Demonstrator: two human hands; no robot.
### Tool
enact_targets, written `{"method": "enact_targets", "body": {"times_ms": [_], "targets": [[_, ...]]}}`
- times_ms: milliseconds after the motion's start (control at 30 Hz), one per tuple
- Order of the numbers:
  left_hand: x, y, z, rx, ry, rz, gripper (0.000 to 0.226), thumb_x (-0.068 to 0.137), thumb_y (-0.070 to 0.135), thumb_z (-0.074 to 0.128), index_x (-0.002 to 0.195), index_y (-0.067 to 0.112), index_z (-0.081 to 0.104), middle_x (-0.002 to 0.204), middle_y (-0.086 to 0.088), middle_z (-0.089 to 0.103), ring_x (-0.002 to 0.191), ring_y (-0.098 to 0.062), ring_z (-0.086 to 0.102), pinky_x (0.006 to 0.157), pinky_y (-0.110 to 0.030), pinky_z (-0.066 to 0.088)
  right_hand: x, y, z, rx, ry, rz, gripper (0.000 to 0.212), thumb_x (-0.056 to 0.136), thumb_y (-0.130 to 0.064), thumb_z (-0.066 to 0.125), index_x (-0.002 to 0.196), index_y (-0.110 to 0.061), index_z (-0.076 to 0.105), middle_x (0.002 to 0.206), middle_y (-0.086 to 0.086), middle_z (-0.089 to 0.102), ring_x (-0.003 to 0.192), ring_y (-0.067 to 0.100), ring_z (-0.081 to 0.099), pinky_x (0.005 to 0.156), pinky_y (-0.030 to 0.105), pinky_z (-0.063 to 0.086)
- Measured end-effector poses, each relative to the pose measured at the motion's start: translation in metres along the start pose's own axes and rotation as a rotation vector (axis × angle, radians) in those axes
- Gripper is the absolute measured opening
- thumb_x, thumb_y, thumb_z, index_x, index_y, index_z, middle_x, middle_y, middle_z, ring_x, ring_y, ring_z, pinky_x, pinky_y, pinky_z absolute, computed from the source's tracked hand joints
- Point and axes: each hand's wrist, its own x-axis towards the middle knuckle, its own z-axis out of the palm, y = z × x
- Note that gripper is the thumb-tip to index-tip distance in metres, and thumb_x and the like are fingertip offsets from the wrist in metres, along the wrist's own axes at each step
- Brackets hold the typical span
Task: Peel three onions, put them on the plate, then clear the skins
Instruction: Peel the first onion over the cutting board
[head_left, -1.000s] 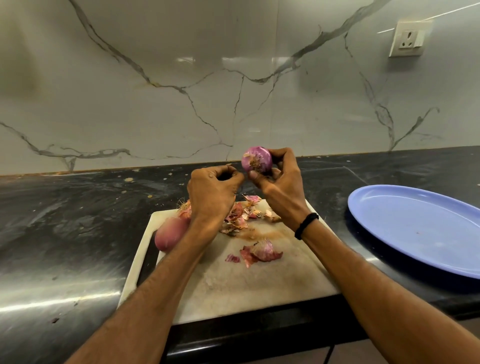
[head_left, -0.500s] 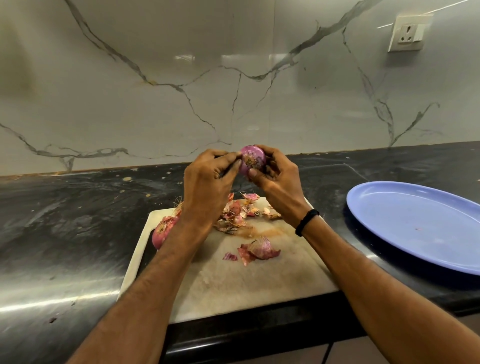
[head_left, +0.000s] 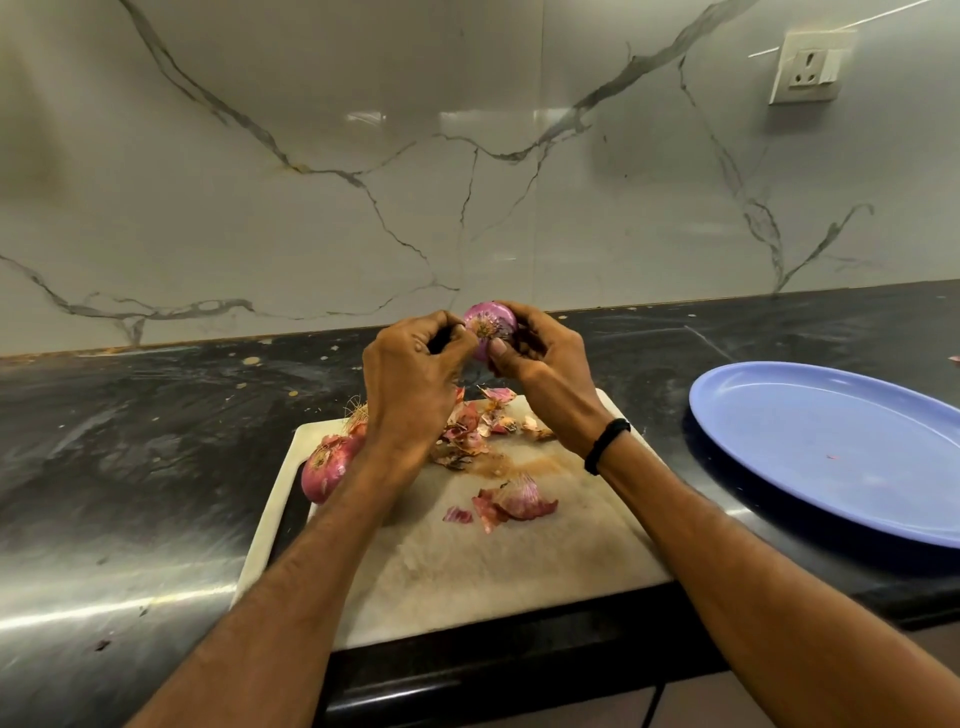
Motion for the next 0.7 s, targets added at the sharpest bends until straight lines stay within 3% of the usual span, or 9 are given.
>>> {"method": "enact_targets", "body": {"times_ms": [133, 267, 367, 500, 700], "targets": [[0.0008, 0.0060, -0.0036, -0.103, 0.020, -0.016, 0.004, 0.092, 0.016, 0.071, 0.092, 0.015, 0.075, 0.081, 0.002, 0.074, 0.066, 0.000, 0.067, 0.063, -0.010, 0.053, 0.0013, 0.0016, -0.0047, 0.038, 0.018, 0.028, 0.037, 0.094, -0.010, 0.061, 0.130, -0.009, 0.055, 0.118, 0.011, 0.062, 0.106, 0.024, 0.063, 0.085, 0.033, 0.057], [0.0029, 0.0013, -0.0072, 0.031, 0.129, -0.035, 0.021, 0.094, 0.015, 0.069, 0.114, 0.011, 0.072, 0.102, 0.001, 0.073, 0.086, -0.003, 0.068, 0.075, -0.007, 0.052, 0.0009, -0.0015, -0.0067, 0.123, 0.015, 0.041, 0.029, 0.097, -0.010, 0.054, 0.126, -0.012, 0.057, 0.115, 0.012, 0.061, 0.099, 0.023, 0.062, 0.075, 0.029, 0.058], [0.0053, -0.0020, -0.0059, 0.135, 0.052, 0.026, 0.031, 0.094, 0.016, 0.070, 0.124, 0.010, 0.069, 0.118, -0.010, 0.069, 0.102, -0.014, 0.065, 0.088, -0.018, 0.054, 0.0005, -0.0018, -0.0051, 0.157, 0.003, 0.034, 0.033, 0.095, -0.021, 0.054, 0.126, -0.012, 0.058, 0.117, 0.013, 0.061, 0.102, 0.027, 0.062, 0.075, 0.032, 0.058], [0.0059, -0.0002, -0.0022, 0.151, -0.050, 0.140, 0.029, 0.090, 0.016, 0.074, 0.117, 0.008, 0.073, 0.122, -0.014, 0.057, 0.111, -0.024, 0.059, 0.091, -0.038, 0.059, -0.0002, -0.0027, -0.0054, 0.196, -0.003, 0.033, 0.042, 0.091, -0.025, 0.051, 0.128, -0.009, 0.058, 0.117, 0.014, 0.062, 0.099, 0.025, 0.064, 0.071, 0.027, 0.055], [0.0085, -0.0017, -0.0030, 0.253, -0.048, 0.210, 0.020, 0.087, 0.020, 0.078, 0.105, 0.013, 0.077, 0.131, -0.021, 0.042, 0.121, -0.027, 0.047, 0.099, -0.030, 0.049, 0.0004, -0.0041, -0.0067, 0.222, -0.006, 0.026, 0.035, 0.091, -0.025, 0.050, 0.123, -0.014, 0.059, 0.117, 0.014, 0.063, 0.102, 0.029, 0.064, 0.074, 0.029, 0.055]]}}
